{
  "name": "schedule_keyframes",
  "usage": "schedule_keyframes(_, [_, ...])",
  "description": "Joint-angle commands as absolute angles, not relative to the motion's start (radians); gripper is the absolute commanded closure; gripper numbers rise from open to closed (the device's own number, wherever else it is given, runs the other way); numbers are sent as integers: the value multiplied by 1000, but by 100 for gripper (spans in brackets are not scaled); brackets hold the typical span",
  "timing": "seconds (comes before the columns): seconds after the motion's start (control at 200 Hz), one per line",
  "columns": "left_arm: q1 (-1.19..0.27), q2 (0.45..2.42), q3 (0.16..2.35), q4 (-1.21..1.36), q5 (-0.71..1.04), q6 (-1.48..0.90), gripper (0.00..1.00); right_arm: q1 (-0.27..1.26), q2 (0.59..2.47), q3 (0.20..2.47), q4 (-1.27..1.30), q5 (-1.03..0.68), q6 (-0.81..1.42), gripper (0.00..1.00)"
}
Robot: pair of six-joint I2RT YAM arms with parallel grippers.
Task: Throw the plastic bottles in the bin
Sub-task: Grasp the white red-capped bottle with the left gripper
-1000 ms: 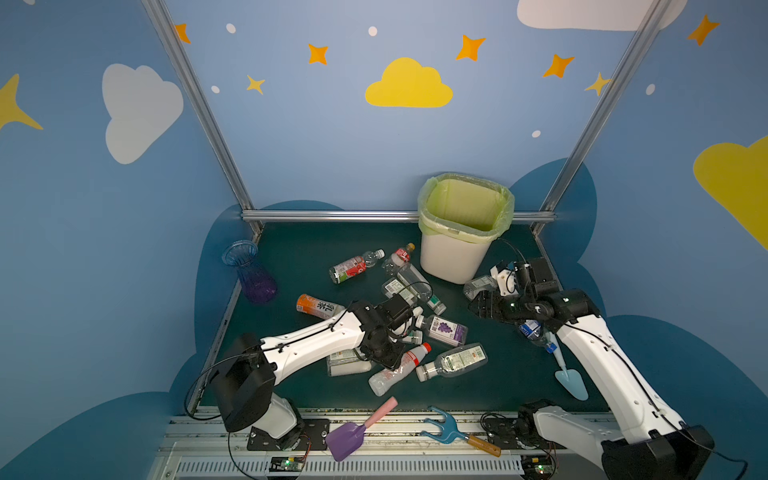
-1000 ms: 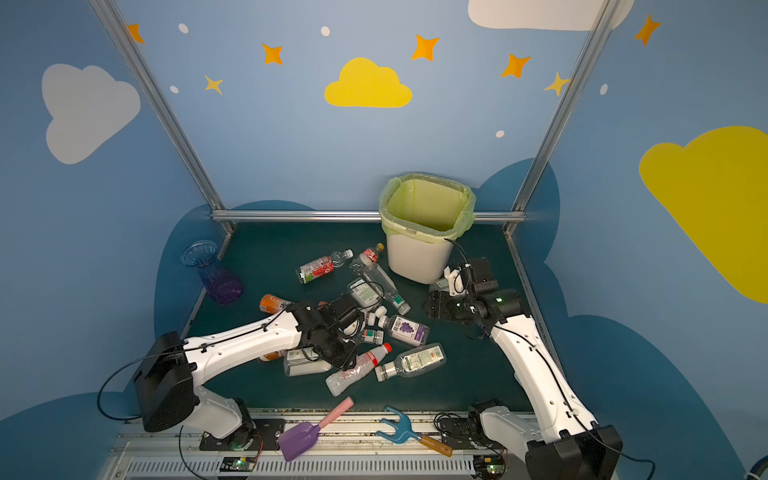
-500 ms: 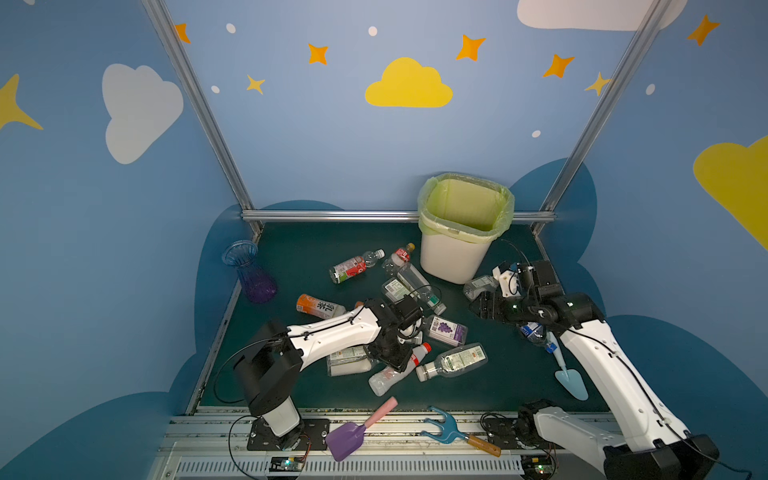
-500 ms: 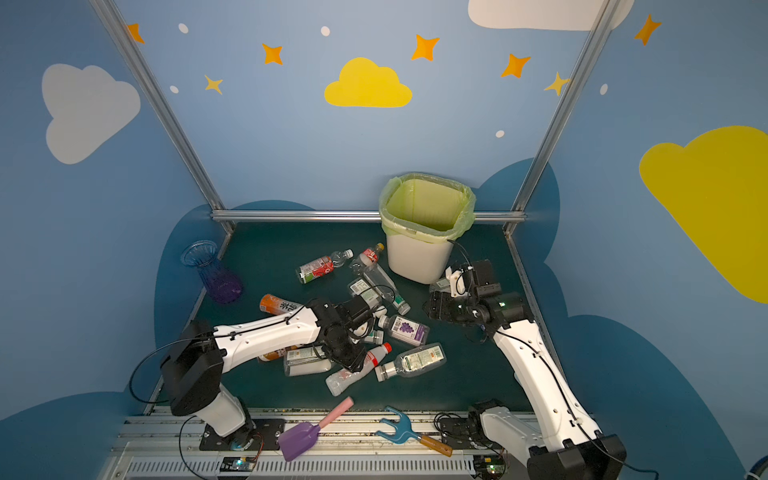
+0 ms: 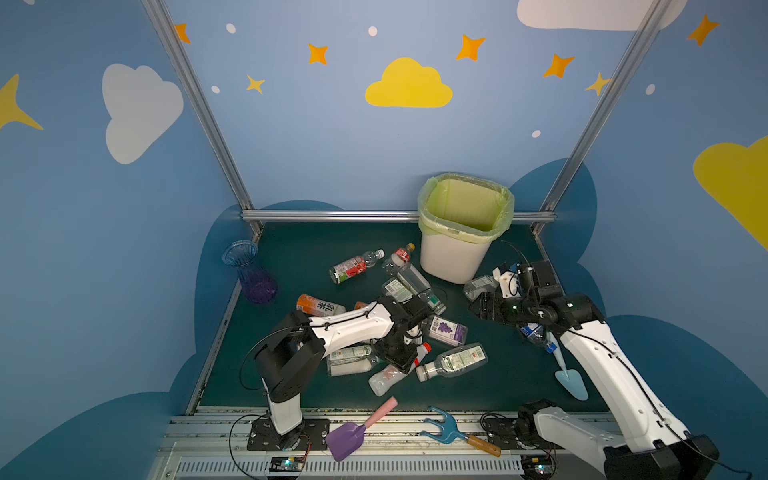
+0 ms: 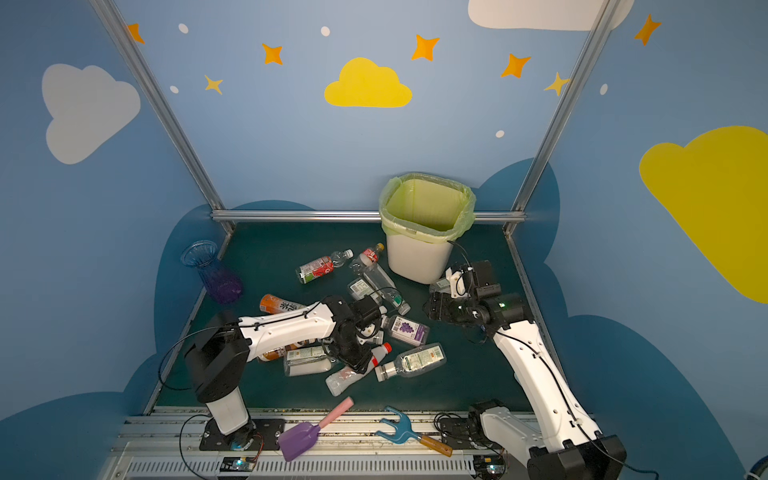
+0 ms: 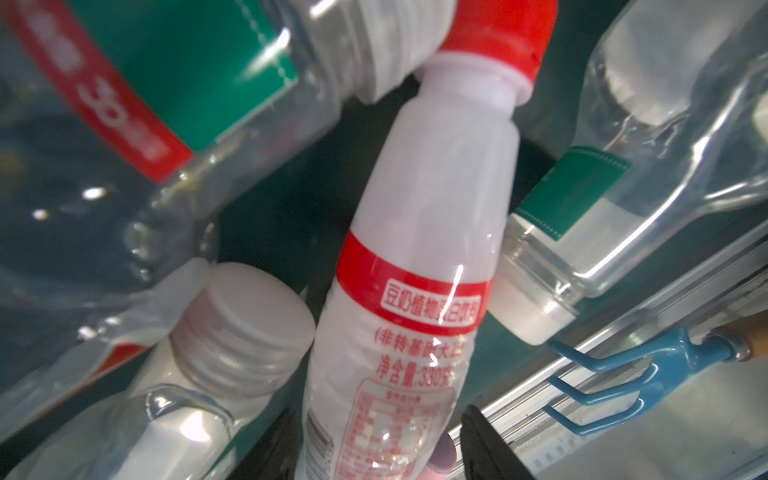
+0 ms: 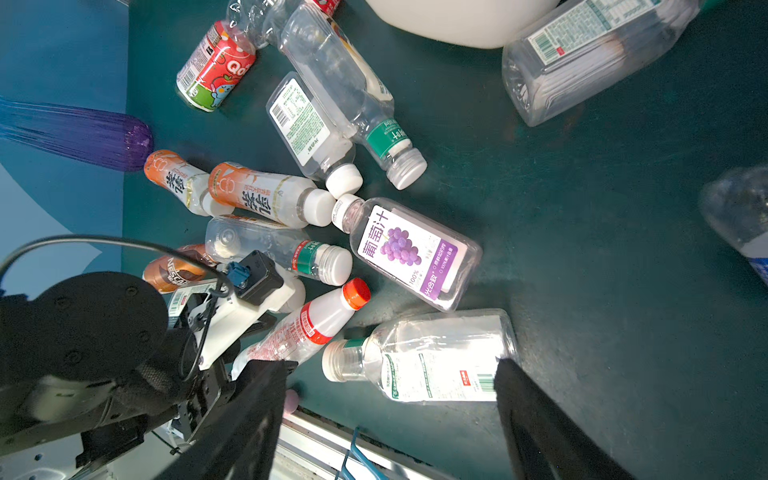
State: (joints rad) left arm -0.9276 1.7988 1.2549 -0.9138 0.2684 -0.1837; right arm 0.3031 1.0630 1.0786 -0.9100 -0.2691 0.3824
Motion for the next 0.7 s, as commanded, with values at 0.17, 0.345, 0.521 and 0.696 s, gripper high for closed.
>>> schedule_keyframes(0.17, [-933, 1855, 1284, -940, 287, -153, 41, 304, 1046, 1070, -940, -248, 369, 20])
schedule_keyframes(0.345, [-935, 1886, 1306, -946, 291, -144, 43, 298, 1054, 1085, -951, -241, 351, 20])
schedule_keyframes(0.521, [-933, 1907, 1329, -955, 296, -137, 56, 292, 1057, 1089, -950, -240, 342, 20])
schedule_keyframes(0.696, [-933, 1887, 1374, -1006, 274, -126, 63, 285, 1062, 1101, -953, -234, 333, 20])
